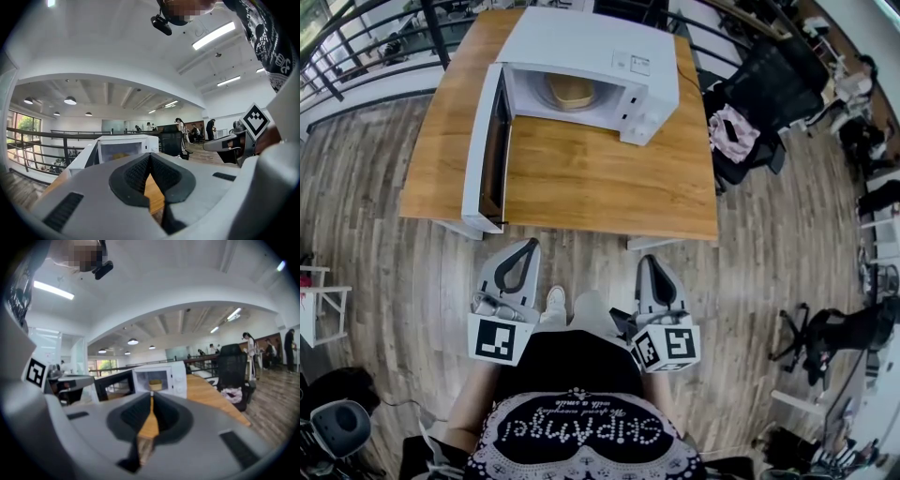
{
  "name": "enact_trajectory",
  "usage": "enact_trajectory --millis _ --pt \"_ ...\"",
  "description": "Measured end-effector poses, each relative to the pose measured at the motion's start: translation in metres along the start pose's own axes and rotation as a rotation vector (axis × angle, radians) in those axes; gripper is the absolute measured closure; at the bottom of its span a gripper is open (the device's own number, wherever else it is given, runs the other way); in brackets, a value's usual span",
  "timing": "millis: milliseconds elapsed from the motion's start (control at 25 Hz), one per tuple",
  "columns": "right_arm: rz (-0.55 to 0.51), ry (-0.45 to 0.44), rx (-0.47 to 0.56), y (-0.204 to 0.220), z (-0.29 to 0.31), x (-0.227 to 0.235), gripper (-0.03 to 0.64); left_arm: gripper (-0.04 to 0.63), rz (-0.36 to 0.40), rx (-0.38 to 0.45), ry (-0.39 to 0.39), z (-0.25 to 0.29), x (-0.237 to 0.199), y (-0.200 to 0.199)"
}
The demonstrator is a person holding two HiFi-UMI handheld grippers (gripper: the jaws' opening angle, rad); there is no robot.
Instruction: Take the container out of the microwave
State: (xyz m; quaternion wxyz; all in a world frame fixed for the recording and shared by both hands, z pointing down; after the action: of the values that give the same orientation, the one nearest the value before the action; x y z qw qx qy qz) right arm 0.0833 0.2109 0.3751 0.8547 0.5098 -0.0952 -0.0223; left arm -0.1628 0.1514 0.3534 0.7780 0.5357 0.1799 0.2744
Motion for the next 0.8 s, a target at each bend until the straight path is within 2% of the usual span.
enact_trajectory --millis 480,800 --pt "0.003 -0.012 -0.015 -0.008 0.017 0.01 0.577 0.568 -0.018 -0.016 0.002 0.02 -0.001 -0.001" --pt "0.001 -0.055 -0.037 -0.02 0.051 0.031 0.577 0.568 -0.037 -0.032 -0.025 0.051 -0.004 -0.01"
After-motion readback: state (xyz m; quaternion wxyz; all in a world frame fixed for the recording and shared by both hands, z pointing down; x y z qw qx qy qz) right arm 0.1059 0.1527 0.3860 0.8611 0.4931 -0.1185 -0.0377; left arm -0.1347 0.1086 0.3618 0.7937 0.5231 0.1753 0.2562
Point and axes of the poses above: the fingertips, and each gripper's own axes: z forward along the fingers, x to its right, y out of its underside, the point moved 7 cm from there along -z, backward along the fingers, and after that the axes turned 15 degrees about -x, right-handed, at the moved point
